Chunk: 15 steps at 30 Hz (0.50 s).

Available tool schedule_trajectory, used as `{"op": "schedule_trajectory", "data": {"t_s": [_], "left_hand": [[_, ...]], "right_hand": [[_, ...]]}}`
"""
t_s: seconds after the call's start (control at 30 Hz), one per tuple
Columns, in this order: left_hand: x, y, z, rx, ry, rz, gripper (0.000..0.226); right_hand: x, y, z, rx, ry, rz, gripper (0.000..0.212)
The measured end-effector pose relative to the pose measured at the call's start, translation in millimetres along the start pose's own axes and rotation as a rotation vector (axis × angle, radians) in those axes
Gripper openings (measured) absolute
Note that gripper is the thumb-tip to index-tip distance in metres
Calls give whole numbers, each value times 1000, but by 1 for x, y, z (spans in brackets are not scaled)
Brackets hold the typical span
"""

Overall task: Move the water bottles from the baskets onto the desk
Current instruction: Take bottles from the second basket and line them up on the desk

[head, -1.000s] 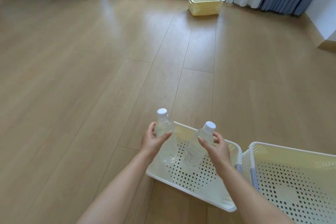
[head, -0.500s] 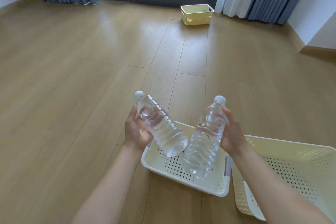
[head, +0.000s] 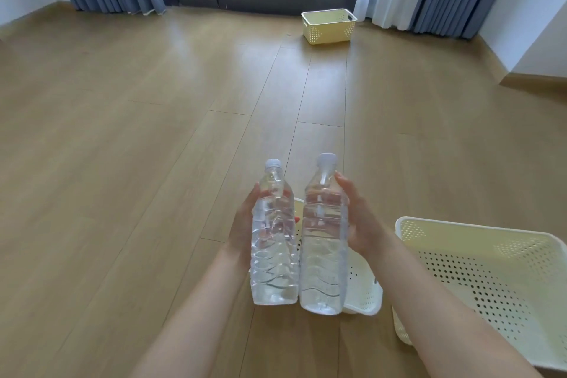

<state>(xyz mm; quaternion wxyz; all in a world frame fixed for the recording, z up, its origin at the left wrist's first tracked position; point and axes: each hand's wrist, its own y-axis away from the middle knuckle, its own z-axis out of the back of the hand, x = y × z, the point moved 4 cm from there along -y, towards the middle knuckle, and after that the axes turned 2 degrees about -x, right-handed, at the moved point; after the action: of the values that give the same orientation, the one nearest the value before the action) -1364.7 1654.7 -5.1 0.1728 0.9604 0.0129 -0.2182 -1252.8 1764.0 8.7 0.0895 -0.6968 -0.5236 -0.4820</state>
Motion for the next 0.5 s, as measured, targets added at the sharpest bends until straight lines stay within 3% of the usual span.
{"op": "schedule_trajectory", "data": {"t_s": [0.1,0.2,0.23,0.37,0.43,0.5], "left_hand": [[0,6,-5,-3,-71,27,35],[-7,11,1,-288,-402,-96,36],[-8,11,5,-304,-438,-130,39],[-7,2,12,-160,-341,-133,68],[-6,-3,16,-154,-333,-135,62],[-9,-6,8,-183,-353,-171,40]], "right_hand": [[-3,2,5,-75,32,25,50],[-2,3,5,-87,66,5,54],[-2,3,7,-118,79,2,53],[-8,4,21,-260,181,-29,61],[-10,5,25,-306,222,-47,50],[-4,6,29,-344,241,-23,39]]}}
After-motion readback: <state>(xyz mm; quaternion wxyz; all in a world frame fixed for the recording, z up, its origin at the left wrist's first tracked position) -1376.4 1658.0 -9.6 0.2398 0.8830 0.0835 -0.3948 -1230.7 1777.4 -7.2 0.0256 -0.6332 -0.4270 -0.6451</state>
